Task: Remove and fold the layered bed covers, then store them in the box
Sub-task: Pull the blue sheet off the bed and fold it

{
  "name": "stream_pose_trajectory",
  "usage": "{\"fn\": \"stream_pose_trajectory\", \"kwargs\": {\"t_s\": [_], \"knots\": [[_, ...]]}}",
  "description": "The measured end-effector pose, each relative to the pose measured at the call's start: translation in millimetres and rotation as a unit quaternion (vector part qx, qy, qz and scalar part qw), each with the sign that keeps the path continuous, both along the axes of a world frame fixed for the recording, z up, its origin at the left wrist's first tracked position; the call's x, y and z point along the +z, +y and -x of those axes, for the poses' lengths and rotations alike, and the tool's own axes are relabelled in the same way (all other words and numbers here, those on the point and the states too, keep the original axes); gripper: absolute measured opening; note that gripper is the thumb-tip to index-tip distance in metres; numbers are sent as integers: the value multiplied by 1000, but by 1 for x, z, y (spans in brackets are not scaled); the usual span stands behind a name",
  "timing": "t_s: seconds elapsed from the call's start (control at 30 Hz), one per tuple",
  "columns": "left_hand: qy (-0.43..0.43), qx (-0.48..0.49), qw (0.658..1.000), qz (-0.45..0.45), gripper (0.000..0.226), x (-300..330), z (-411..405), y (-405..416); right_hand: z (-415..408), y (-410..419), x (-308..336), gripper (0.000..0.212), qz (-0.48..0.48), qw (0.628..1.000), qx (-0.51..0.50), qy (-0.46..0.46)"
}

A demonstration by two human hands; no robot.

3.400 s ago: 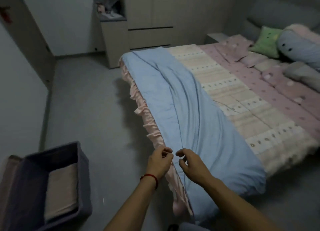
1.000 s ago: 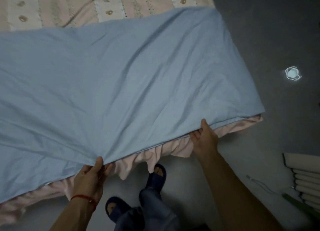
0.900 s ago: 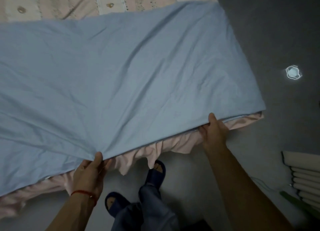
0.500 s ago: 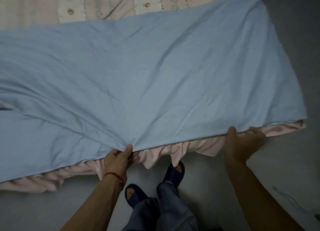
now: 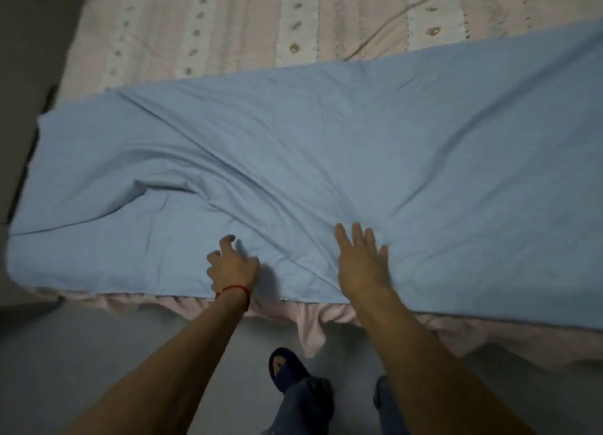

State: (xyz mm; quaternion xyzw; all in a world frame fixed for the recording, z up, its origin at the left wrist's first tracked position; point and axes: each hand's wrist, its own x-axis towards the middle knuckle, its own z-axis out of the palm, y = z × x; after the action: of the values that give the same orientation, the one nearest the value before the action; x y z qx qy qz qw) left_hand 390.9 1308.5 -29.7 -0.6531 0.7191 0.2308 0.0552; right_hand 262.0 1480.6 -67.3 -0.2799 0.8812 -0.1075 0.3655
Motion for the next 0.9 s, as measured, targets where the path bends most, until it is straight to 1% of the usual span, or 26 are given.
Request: {"fn": "stream_pose_trajectory", "kwargs": {"t_s": [0.07, 0.13, 0.17, 0.23, 0.3, 0.37, 0.4, 0.43, 0.47, 0.53, 0.57, 0.6, 0.63, 0.67, 0.77, 0.83, 0.87, 0.9], "knots": [[-79, -56, 995, -3, 71, -2, -7, -49, 1, -9, -12, 67, -38, 999, -18, -3], [-143, -117, 982, -40, 80, -9, -18, -90, 1, -22, -17, 65, -75, 997, -11, 26], [-162, -155, 971, -80, 86, -11, -20, -104, 1, -25, -20, 64, -94, 995, -4, 44], [-207, -223, 938, -169, 100, -11, -21, -124, -2, -32, -27, 63, -118, 990, 10, 82], [-243, -275, 907, -209, 105, -10, -15, -138, -1, -35, -35, 63, -134, 985, 8, 105], [-243, -300, 890, -244, 106, -12, -12, -153, -2, -42, -39, 64, -157, 982, -6, 107], [-239, -306, 884, -261, 108, -14, -14, -158, -4, -47, -40, 61, -168, 979, -5, 119], [-235, -315, 879, -270, 110, -18, -16, -163, -5, -53, -41, 54, -176, 975, -7, 133], [-231, -319, 876, -279, 112, -20, -20, -167, -9, -57, -46, 46, -178, 976, -17, 124], [-213, -328, 876, -282, 111, -26, -20, -165, -10, -50, -53, 41, -209, 972, 3, 104], [-207, -333, 875, -283, 111, -29, -21, -167, -8, -49, -52, 45, -210, 973, 6, 94], [-205, -340, 873, -284, 110, -33, -21, -169, -2, -52, -57, 57, -184, 977, -3, 111], [-206, -343, 870, -287, 110, -37, -23, -170, 1, -49, -53, 69, -194, 979, 8, 68], [-209, -343, 869, -288, 111, -39, -23, -170, 4, -48, -52, 76, -196, 980, 9, 37], [-200, -367, 859, -295, 108, -42, -19, -178, 8, -53, -57, 76, -221, 975, -22, 28], [-186, -380, 851, -310, 103, -40, -19, -181, 7, -53, -58, 74, -252, 962, 21, 100], [-175, -390, 846, -320, 101, -39, -19, -183, 6, -51, -57, 71, -270, 957, 33, 105], [-164, -396, 841, -331, 100, -39, -18, -186, 5, -51, -54, 70, -267, 958, 26, 99]]}}
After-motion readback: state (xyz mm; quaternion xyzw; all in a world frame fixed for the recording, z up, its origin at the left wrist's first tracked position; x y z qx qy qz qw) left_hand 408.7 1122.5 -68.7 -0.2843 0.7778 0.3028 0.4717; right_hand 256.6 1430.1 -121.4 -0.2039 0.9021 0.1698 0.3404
